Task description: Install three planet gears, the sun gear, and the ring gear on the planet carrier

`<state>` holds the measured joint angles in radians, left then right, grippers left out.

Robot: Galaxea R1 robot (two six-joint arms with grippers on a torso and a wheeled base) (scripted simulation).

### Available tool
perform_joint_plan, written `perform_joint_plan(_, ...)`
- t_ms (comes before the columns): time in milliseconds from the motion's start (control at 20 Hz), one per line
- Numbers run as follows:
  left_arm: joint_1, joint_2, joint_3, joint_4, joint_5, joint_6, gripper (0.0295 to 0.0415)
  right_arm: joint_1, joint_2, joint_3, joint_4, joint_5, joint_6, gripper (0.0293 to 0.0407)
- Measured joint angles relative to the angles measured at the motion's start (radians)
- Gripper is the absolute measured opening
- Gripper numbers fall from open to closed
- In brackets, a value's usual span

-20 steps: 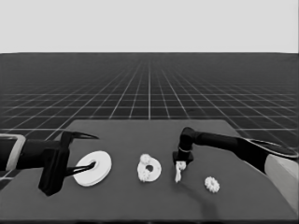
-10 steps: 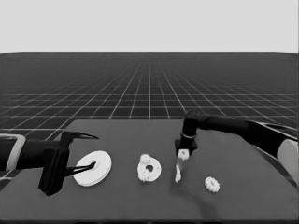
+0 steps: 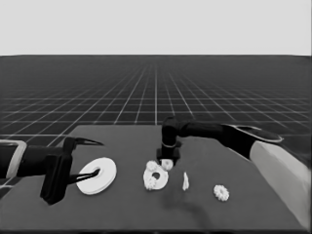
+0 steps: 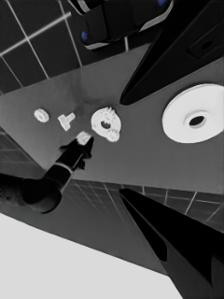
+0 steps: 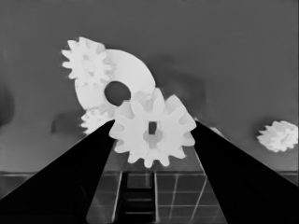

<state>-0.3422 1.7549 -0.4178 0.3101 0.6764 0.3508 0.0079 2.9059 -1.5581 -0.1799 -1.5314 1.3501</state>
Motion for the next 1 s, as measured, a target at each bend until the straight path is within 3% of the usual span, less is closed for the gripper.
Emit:
perform_joint_plan(200,0.000,0.000,0.000,0.000,0.000,0.000,0.0385,0.000,0.012,-0.010,0.000,-0.001,0.004,0.0312)
perform_joint_plan(300,0.000,0.000,0.000,0.000,0.000,0.000,0.0385,-0.103,0.027,-0.066,-0.099,0.030,-0.030,0.0312)
perform_joint_plan(400,0.000,0.000,0.000,0.000,0.000,0.000,0.0385,-0.139,0.036,-0.096,-0.130,0.046,-0.047,0.0312)
perform_joint_plan(700,0.000,0.000,0.000,0.000,0.000,0.000,0.0385,-0.153,0.041,-0.112,-0.145,0.054,-0.056,0.0312)
perform_joint_plan(800,0.000,0.000,0.000,0.000,0.000,0.000,0.0385,-0.154,0.041,-0.112,-0.146,0.054,-0.056,0.0372)
perform_joint_plan(850,0.000,0.000,0.000,0.000,0.000,0.000,0.0385,-0.154,0.041,-0.113,-0.146,0.055,-0.056,0.0381)
perform_joint_plan(1000,0.000,0.000,0.000,0.000,0.000,0.000,0.0385,-0.154,0.041,-0.113,-0.146,0.055,-0.056,0.0385)
